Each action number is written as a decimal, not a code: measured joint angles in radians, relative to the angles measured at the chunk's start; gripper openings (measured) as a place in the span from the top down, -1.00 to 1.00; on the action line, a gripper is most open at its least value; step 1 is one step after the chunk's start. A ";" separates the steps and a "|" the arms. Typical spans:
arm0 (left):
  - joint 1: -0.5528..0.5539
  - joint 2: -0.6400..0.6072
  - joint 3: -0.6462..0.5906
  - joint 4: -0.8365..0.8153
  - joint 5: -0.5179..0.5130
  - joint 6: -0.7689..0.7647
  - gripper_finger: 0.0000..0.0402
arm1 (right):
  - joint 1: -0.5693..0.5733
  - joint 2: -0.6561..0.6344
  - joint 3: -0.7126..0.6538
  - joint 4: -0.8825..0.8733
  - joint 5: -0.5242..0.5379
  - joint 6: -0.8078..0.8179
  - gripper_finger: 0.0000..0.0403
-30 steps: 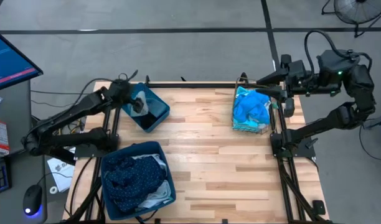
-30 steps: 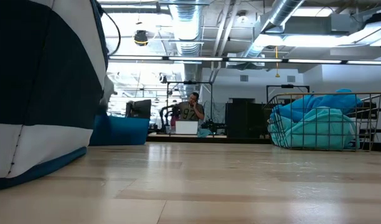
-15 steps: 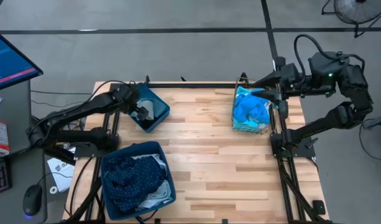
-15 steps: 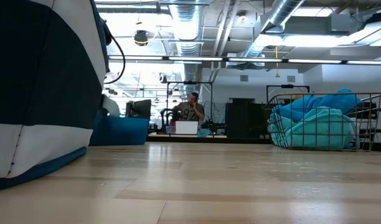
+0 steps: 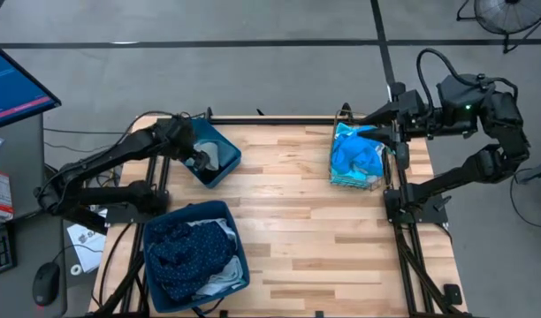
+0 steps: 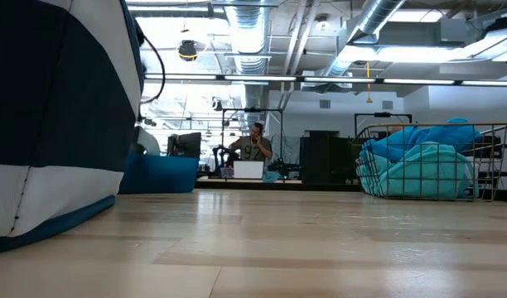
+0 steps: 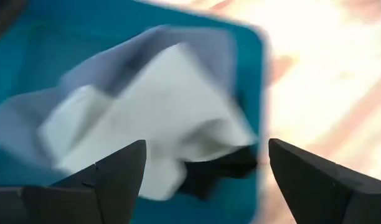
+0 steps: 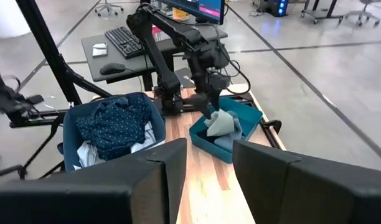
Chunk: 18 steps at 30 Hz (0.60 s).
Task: Pick & Place Cloths
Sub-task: Return To Home Position
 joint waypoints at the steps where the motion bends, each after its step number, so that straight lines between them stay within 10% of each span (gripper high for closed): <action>1: 0.000 -0.017 0.010 -0.001 0.042 -0.005 -0.59 | 0.000 0.000 0.000 0.003 -0.001 -0.015 0.37; 8: 0.000 -0.181 0.177 0.016 0.133 -0.044 -0.58 | 0.025 -0.061 0.000 0.172 -0.030 -0.225 0.37; 18: 0.000 -0.414 0.390 0.147 -0.207 -0.036 0.02 | -0.003 -0.265 0.000 0.061 -0.030 -0.221 0.37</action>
